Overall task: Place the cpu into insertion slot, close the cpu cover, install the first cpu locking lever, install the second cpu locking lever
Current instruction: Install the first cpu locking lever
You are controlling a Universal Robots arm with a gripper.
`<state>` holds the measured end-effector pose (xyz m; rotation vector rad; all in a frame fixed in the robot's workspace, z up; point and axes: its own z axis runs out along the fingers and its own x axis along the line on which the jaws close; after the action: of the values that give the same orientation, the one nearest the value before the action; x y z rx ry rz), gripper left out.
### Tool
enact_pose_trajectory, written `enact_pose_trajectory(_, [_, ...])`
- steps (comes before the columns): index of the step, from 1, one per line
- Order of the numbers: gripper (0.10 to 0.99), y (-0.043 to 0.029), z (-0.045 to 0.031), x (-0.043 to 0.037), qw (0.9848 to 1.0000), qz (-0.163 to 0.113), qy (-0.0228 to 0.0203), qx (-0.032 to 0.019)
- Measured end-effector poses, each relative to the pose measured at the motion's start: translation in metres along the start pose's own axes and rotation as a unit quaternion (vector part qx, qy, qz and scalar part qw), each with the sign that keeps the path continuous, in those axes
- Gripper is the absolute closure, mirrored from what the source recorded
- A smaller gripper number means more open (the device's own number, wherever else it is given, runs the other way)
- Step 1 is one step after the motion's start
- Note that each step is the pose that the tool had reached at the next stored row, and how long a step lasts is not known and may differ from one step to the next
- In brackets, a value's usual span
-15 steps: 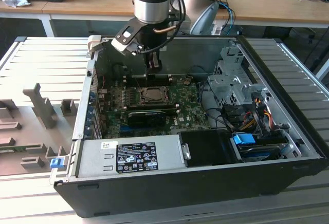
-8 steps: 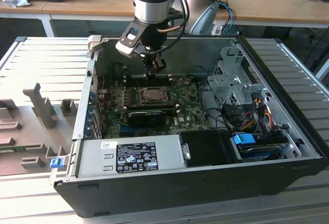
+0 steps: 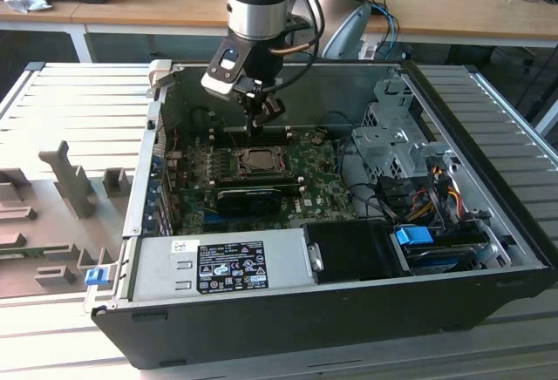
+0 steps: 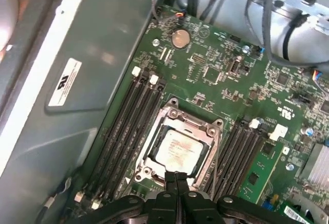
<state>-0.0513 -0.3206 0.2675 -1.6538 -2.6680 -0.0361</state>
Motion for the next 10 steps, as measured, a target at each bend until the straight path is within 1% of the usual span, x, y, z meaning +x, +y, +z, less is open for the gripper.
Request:
enact_pose_trajectory(6, [0.98,0.0,0.0,0.0,0.9995,-0.033,0.0006,0.0005])
enact_pose_trajectory(8, [0.98,0.0,0.0,0.0,0.9988,-0.049,0.0009,0.0007])
enact_pose_trajectory(10, [0.98,0.0,0.0,0.0,0.9977,-0.068,0.0012,0.001])
